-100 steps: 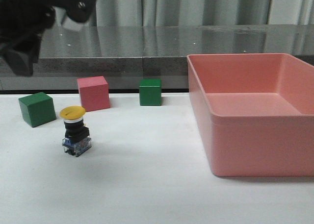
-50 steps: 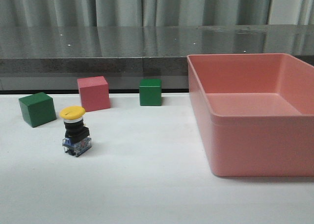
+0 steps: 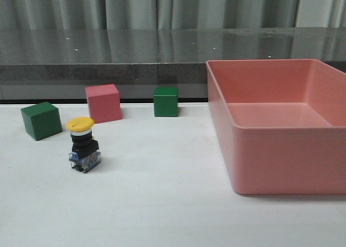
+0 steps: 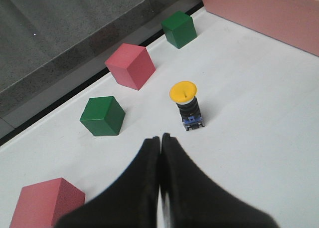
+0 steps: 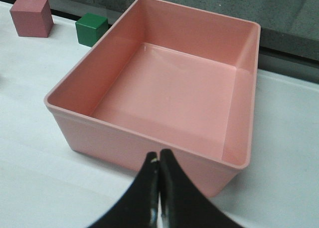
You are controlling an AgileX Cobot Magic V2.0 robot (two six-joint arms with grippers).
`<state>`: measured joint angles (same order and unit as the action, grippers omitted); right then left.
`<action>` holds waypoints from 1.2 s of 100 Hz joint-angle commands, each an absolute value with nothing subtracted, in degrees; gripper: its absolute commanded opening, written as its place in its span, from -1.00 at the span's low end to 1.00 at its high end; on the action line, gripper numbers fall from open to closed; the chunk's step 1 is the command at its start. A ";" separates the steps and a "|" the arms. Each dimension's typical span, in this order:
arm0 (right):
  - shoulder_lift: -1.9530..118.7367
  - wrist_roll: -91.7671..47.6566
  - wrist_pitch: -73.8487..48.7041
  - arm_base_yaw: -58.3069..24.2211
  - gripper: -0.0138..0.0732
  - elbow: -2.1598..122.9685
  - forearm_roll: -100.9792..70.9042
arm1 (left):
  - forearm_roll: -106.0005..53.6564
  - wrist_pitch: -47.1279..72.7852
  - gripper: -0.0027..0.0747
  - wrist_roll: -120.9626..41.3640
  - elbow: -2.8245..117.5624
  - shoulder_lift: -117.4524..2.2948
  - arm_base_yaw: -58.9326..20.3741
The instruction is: Place and stand button with both arms
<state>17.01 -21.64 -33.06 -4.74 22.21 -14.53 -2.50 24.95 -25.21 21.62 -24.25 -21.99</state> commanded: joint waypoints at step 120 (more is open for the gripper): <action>17.52 -21.68 -29.06 -4.36 -0.86 23.80 -15.44 | -3.03 3.76 -0.98 -10.07 3.79 0.99 -5.33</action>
